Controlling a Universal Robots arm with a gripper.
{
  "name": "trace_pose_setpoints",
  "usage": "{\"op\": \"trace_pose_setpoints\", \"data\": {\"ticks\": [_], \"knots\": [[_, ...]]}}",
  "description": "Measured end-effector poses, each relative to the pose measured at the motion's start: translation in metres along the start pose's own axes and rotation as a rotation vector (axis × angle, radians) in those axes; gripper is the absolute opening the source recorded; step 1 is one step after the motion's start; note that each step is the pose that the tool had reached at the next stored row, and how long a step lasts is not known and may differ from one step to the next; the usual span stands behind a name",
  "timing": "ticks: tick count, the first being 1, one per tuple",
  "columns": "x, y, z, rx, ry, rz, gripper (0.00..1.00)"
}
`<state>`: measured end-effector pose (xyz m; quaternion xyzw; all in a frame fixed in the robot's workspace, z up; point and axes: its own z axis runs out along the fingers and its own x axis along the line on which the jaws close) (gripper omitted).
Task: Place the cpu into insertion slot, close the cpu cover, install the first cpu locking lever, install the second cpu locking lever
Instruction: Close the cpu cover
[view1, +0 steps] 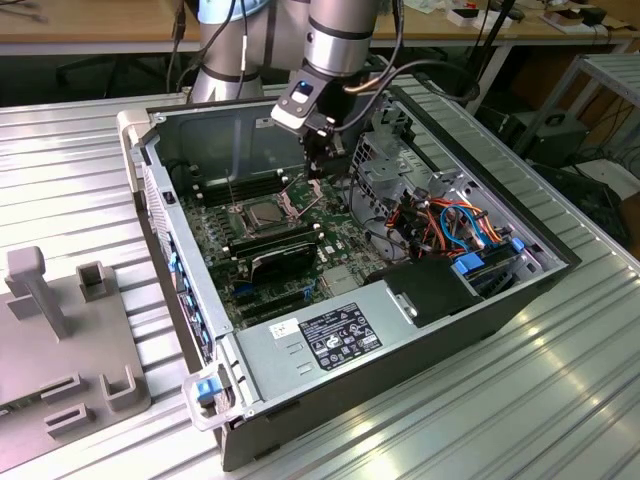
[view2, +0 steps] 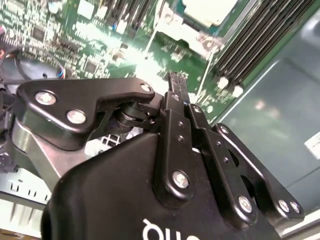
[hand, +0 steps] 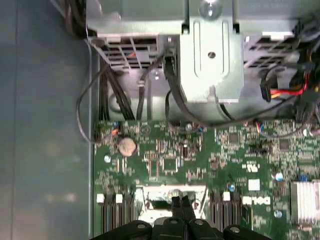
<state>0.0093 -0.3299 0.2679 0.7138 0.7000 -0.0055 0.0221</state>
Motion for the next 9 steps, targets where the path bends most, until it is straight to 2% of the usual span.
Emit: {"op": "trace_pose_setpoints", "data": {"ticks": [9], "knots": [[0.0005, 0.0237, 0.0011, 0.0005, 0.0002, 0.000, 0.11]]}}
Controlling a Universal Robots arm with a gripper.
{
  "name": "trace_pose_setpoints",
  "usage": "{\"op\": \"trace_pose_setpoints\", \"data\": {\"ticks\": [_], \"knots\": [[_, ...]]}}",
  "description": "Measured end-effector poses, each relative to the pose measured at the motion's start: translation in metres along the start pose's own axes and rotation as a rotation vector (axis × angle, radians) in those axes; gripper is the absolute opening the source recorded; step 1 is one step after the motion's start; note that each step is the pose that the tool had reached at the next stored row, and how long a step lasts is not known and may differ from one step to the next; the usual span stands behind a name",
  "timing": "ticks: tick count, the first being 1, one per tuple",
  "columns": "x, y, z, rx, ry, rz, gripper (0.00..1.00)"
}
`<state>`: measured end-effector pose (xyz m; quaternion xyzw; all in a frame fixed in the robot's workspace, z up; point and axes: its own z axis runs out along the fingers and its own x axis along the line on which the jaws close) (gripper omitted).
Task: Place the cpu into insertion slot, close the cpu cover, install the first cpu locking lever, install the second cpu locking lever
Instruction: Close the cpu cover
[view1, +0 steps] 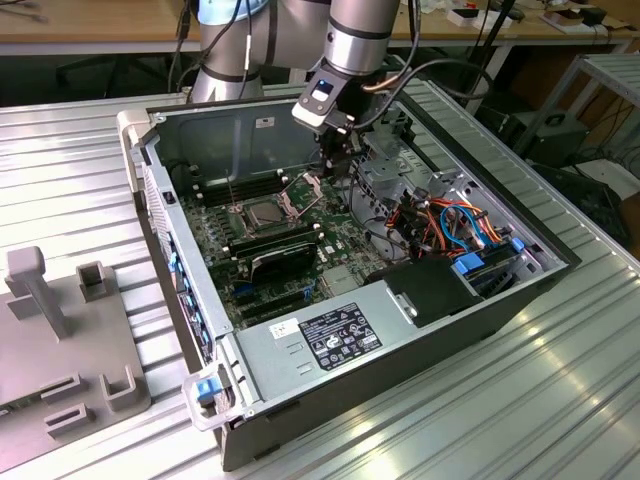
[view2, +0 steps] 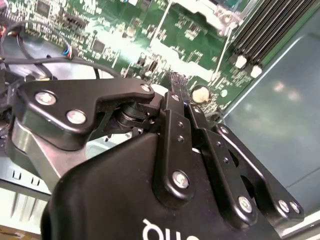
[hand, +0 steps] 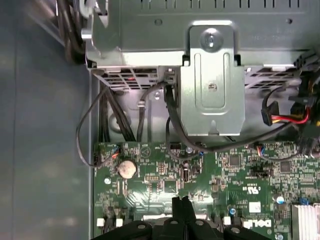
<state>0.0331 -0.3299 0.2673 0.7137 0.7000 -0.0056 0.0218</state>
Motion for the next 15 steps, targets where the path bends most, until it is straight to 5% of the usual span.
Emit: {"op": "trace_pose_setpoints", "data": {"ticks": [15], "knots": [[0.0021, 0.0056, 0.0241, 0.0004, 0.0002, 0.000, 0.11]]}}
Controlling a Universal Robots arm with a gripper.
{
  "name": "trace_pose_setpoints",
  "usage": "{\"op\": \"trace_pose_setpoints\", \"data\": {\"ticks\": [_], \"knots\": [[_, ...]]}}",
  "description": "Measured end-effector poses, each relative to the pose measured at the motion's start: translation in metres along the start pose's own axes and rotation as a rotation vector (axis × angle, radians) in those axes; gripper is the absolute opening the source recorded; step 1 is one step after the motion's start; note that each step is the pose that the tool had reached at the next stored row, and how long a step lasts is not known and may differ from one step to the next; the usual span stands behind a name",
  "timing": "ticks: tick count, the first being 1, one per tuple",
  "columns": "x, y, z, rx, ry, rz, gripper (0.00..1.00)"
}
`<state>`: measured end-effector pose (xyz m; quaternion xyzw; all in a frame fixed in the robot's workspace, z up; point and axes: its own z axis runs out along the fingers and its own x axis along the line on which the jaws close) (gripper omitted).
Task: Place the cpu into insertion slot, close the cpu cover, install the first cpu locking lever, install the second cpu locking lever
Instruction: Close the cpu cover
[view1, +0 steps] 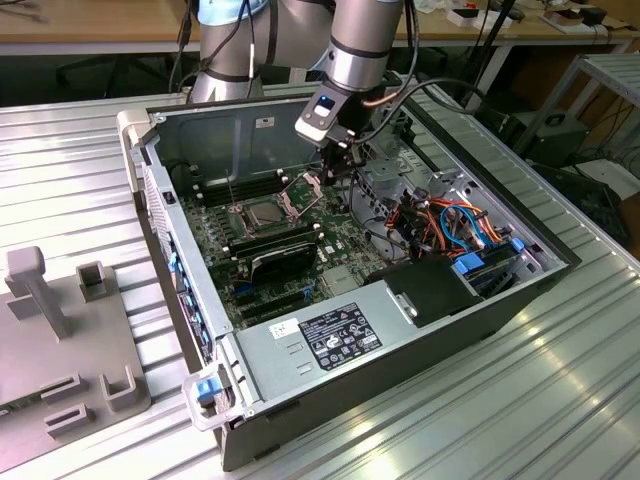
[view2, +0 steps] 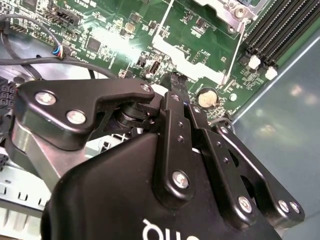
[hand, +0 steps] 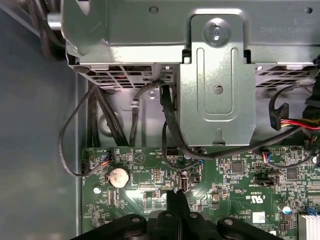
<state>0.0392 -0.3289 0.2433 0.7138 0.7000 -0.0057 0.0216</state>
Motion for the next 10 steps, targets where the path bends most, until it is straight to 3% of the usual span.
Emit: {"op": "trace_pose_setpoints", "data": {"ticks": [10], "knots": [[0.0044, -0.0105, 0.0029, 0.0001, 0.0003, 0.000, 0.11]]}}
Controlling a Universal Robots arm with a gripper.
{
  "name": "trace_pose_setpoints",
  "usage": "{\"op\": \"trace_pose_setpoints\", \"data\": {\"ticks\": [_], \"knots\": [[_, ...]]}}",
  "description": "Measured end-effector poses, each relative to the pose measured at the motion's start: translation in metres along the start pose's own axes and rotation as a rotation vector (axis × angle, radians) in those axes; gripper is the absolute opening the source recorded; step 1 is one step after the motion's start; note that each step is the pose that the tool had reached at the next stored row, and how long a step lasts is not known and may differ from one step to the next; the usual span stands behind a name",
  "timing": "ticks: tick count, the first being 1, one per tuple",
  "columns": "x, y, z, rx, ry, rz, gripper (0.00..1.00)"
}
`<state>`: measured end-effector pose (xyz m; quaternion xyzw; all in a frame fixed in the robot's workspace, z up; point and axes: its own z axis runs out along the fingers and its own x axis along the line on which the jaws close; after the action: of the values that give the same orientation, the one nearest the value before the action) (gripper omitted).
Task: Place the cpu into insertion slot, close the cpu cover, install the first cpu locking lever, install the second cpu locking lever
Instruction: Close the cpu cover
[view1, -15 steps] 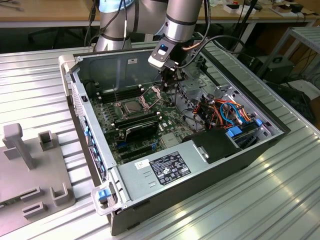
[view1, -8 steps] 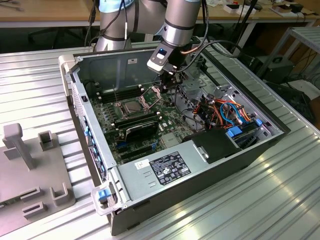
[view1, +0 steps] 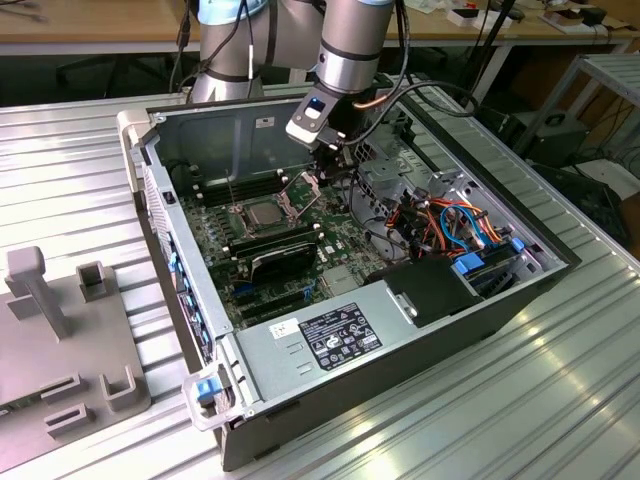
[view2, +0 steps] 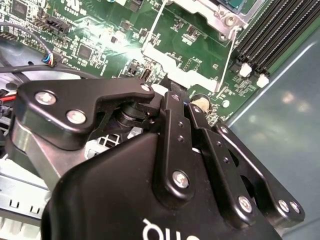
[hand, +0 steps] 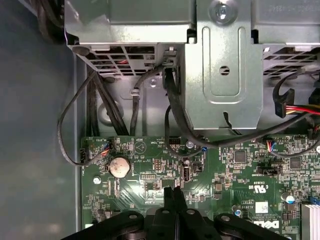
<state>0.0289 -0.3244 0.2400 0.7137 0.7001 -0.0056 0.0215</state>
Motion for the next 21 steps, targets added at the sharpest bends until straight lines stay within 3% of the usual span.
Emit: {"op": "trace_pose_setpoints", "data": {"ticks": [15, 21], "knots": [[0.0055, -0.0082, 0.0016, 0.0001, -0.0003, 0.000, 0.11], [0.0056, -0.0086, 0.0005, 0.0000, 0.0000, 0.000, 0.11]]}}
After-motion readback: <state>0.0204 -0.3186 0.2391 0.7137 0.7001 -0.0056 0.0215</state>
